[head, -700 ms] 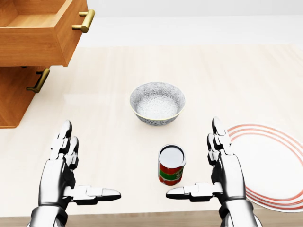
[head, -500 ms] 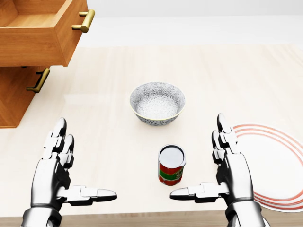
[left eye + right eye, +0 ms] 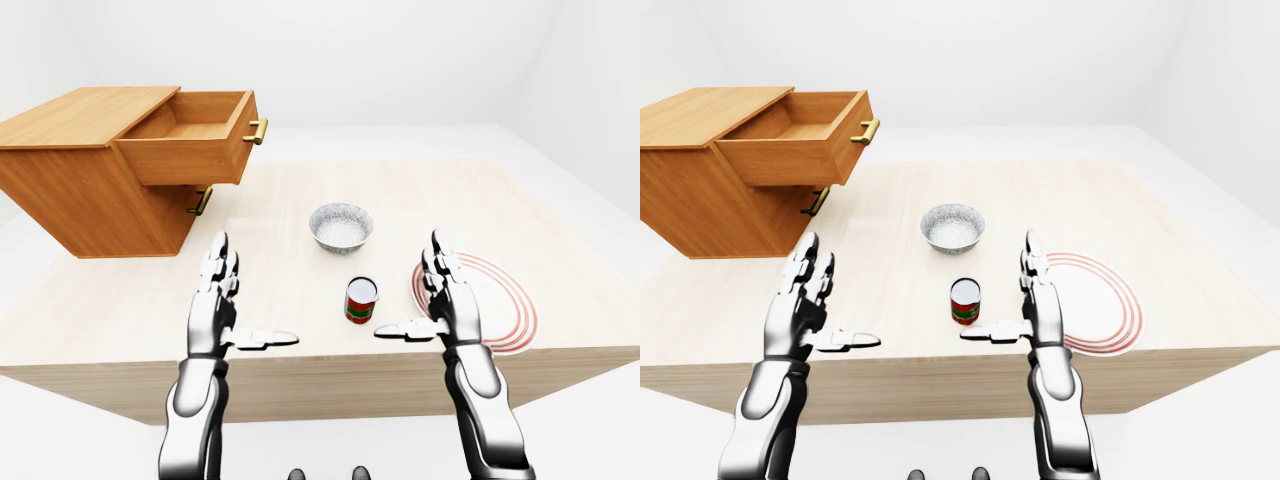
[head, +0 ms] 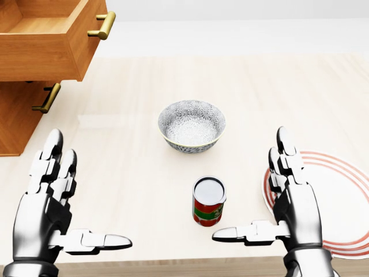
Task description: Put the ketchup in the top drawer of the cabinet.
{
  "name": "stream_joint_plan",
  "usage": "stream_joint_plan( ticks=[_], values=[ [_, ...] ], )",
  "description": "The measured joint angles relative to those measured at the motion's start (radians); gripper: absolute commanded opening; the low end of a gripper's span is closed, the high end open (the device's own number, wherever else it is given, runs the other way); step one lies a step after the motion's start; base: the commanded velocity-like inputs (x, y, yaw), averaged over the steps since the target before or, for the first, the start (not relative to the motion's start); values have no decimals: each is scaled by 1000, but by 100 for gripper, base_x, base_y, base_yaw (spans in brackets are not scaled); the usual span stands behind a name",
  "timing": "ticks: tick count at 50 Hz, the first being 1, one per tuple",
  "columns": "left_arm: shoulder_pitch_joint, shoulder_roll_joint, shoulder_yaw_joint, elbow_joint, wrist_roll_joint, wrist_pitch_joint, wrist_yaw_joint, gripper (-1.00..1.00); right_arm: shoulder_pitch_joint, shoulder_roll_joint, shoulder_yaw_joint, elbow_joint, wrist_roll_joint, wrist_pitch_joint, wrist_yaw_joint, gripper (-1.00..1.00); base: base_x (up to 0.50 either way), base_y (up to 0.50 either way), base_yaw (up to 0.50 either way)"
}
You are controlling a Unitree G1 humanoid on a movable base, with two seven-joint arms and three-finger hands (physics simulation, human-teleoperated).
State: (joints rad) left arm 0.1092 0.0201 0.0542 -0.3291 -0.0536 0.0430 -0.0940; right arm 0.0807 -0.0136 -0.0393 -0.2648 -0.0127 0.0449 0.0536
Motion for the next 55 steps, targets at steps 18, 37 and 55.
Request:
stream_joint_plan(
  ticks=[18, 37, 55],
  values=[
    [212, -21, 34, -419, -61, 44, -99, 100, 191, 4, 71, -425, -54, 42, -22, 100, 0, 0, 0],
    [321, -77, 115, -662, -130, 44, -200, 100, 311, -25, 139, -677, -118, 42, -66, 100, 0, 5, 0],
    [337, -94, 143, -709, -145, 44, -228, 100, 333, -24, 149, -717, -157, 42, -72, 100, 0, 50, 0]
  ],
)
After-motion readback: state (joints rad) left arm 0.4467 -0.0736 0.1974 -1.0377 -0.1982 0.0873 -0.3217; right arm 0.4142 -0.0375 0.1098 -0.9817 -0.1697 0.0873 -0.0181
